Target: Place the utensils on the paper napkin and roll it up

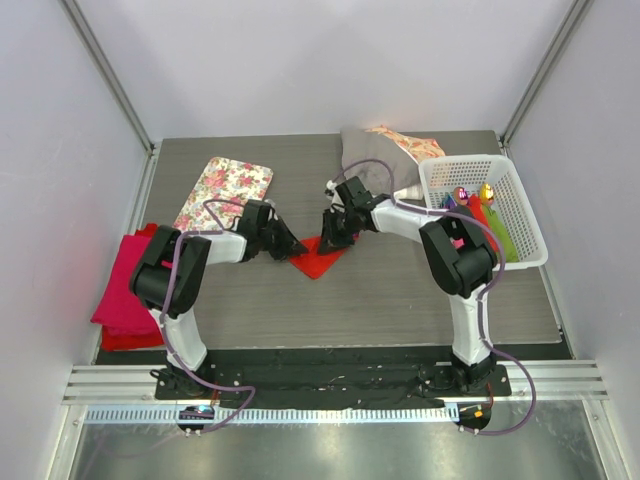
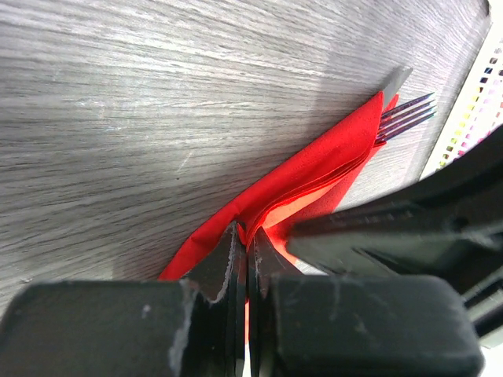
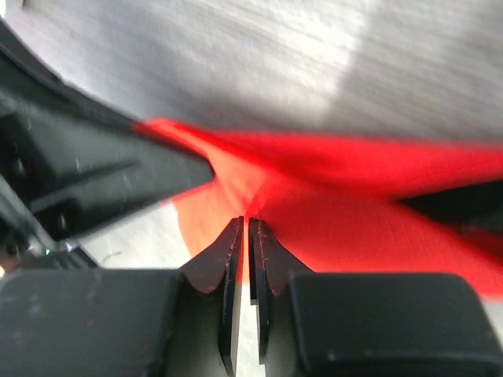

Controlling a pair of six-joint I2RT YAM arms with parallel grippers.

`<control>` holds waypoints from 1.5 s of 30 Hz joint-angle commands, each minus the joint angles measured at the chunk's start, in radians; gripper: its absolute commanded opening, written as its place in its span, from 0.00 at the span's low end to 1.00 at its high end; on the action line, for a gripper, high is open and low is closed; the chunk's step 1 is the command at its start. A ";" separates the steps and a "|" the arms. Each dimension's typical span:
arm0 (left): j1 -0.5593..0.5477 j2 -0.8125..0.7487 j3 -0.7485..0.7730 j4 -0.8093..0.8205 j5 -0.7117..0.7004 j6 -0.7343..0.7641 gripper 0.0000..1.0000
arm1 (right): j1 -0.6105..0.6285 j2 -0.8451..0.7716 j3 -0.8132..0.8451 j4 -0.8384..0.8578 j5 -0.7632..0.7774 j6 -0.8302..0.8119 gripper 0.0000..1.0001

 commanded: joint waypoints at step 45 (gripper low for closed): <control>0.038 0.025 -0.058 -0.163 -0.153 -0.160 0.00 | -0.073 -0.049 0.080 0.009 -0.018 0.067 0.16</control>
